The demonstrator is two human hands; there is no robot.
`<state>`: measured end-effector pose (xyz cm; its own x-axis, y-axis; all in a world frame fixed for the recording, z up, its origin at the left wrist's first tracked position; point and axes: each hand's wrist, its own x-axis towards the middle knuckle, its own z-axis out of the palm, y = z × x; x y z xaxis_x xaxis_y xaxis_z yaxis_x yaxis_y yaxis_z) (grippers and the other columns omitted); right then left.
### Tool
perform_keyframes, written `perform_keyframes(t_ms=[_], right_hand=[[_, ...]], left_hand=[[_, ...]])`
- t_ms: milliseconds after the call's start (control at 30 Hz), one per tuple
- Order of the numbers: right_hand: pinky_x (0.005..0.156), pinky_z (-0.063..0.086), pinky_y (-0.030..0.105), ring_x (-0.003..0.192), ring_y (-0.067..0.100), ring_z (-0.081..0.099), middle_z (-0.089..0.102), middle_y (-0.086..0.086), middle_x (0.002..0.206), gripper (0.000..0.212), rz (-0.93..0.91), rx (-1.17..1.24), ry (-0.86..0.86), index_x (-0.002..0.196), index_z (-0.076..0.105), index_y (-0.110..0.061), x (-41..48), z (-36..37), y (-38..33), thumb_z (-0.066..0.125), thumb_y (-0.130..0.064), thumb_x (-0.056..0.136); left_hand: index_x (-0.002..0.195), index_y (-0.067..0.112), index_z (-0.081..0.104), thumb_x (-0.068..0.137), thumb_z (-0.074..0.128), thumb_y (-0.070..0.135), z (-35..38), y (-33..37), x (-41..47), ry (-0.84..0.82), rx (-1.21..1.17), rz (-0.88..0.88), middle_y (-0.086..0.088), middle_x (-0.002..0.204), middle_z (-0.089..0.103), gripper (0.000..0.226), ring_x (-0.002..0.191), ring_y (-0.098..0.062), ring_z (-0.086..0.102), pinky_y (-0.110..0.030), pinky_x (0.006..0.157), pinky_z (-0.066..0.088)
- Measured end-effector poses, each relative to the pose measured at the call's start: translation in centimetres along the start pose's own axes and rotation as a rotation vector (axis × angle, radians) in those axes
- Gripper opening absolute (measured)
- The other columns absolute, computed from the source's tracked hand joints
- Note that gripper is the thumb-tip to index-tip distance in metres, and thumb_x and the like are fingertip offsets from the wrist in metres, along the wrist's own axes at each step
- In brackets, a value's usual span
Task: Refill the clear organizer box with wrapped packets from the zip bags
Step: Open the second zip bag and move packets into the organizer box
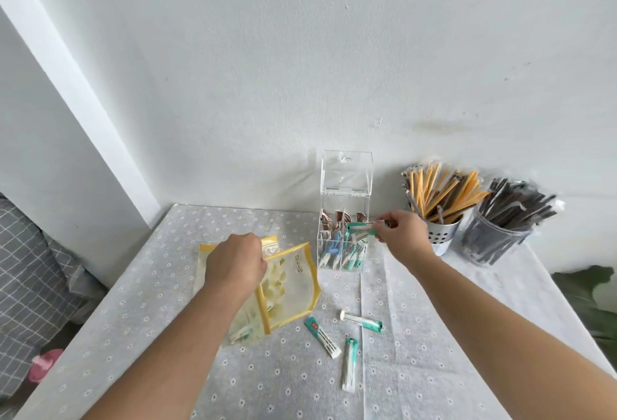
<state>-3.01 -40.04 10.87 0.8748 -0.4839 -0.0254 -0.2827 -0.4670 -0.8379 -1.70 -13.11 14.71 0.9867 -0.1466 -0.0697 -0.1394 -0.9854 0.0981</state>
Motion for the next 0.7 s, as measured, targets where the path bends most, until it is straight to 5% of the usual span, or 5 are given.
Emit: perform_keyframes(t_ms=[133, 333, 500, 600, 700], right_hand=[[0.043, 0.037, 0.018, 0.051, 0.011, 0.049, 0.063, 0.006, 0.078, 0.015, -0.071, -0.206, 0.006, 0.094, 0.069, -0.006, 2.4, 1.7, -0.4, 0.055, -0.009, 0.089], [0.06, 0.052, 0.028, 0.069, 0.025, 0.062, 0.068, 0.012, 0.086, 0.021, -0.006, -0.387, -0.056, 0.084, 0.068, -0.005, 5.1, 4.6, -0.2, 0.048, -0.001, 0.084], [0.052, 0.048, 0.025, 0.061, 0.021, 0.056, 0.06, 0.012, 0.077, 0.017, 0.065, -0.552, -0.204, 0.081, 0.061, 0.001, 6.7, 6.2, 0.4, 0.046, 0.005, 0.086], [0.043, 0.042, 0.021, 0.055, 0.015, 0.052, 0.05, 0.006, 0.066, 0.029, 0.063, -0.603, -0.24, 0.063, 0.046, -0.006, 7.2, 7.1, 0.6, 0.051, -0.001, 0.091], [0.06, 0.052, 0.026, 0.064, 0.019, 0.057, 0.048, 0.005, 0.066, 0.032, 0.034, -0.674, -0.294, 0.061, 0.042, -0.009, 7.4, 7.6, 0.9, 0.047, 0.002, 0.091]], left_hand=[[0.087, 0.012, 0.069, 0.089, 0.059, 0.022, 0.1, -0.3, -0.4, 0.01, 0.012, 0.015, -0.005, 0.084, 0.071, 0.014, 0.078, -0.025, 0.067, -0.029, 0.064, 0.05], [0.086, 0.013, 0.069, 0.089, 0.055, 0.023, 0.1, -0.3, -0.8, 0.009, 0.008, 0.04, -0.003, 0.084, 0.071, 0.017, 0.078, -0.023, 0.066, -0.032, 0.067, 0.052], [0.085, 0.015, 0.068, 0.09, 0.054, 0.024, 0.2, -0.6, -0.7, 0.004, 0.003, 0.048, -0.002, 0.084, 0.071, 0.018, 0.077, -0.022, 0.066, -0.032, 0.067, 0.054], [0.085, 0.016, 0.068, 0.09, 0.055, 0.025, 0.3, -0.7, -0.6, 0.001, -0.011, 0.045, -0.001, 0.083, 0.071, 0.017, 0.076, -0.022, 0.066, -0.032, 0.066, 0.055], [0.085, 0.016, 0.068, 0.09, 0.056, 0.025, 0.3, -0.7, -0.5, 0.003, -0.022, 0.046, 0.0, 0.083, 0.071, 0.017, 0.075, -0.021, 0.066, -0.032, 0.066, 0.056]])
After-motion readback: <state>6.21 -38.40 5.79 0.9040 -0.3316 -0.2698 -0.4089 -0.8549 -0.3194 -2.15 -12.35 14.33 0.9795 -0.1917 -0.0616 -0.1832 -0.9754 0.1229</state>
